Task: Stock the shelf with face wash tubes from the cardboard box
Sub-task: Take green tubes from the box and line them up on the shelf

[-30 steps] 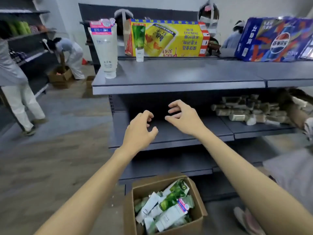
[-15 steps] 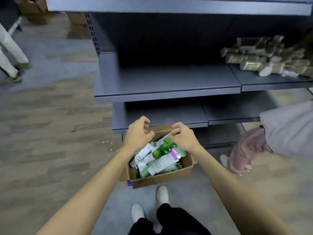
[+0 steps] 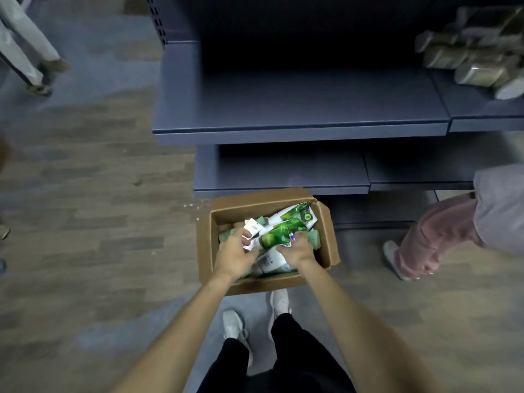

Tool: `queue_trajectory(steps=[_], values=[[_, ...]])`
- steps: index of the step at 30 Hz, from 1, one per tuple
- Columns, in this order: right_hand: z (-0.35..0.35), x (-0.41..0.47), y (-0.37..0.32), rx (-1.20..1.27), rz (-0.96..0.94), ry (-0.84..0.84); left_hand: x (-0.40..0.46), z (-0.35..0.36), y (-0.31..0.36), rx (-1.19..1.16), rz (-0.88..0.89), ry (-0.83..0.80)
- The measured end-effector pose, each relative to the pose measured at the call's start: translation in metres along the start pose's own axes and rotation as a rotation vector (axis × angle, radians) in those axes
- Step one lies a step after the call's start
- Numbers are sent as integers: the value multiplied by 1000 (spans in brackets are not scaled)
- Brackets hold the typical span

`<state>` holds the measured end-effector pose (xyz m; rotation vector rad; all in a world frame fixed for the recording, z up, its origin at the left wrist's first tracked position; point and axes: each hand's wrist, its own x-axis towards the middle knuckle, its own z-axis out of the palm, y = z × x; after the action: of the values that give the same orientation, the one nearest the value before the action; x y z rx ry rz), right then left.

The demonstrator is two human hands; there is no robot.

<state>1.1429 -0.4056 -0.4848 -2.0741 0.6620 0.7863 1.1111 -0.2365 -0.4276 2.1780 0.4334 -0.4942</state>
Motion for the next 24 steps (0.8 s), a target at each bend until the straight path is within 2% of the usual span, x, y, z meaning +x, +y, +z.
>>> queue_trajectory(steps=[9,15,20,24], values=[[26,21,-8,166,58,145,-8,11,-37,22,-78,-9],[35,26,-7,210,20,160,-5,13,-46,3,-78,-3],[32,10,-10,73,-219,160,0,8,-51,-30,-85,14],[4,-9,-30,-76,-409,127,6,-3,-51,-48,-51,48]])
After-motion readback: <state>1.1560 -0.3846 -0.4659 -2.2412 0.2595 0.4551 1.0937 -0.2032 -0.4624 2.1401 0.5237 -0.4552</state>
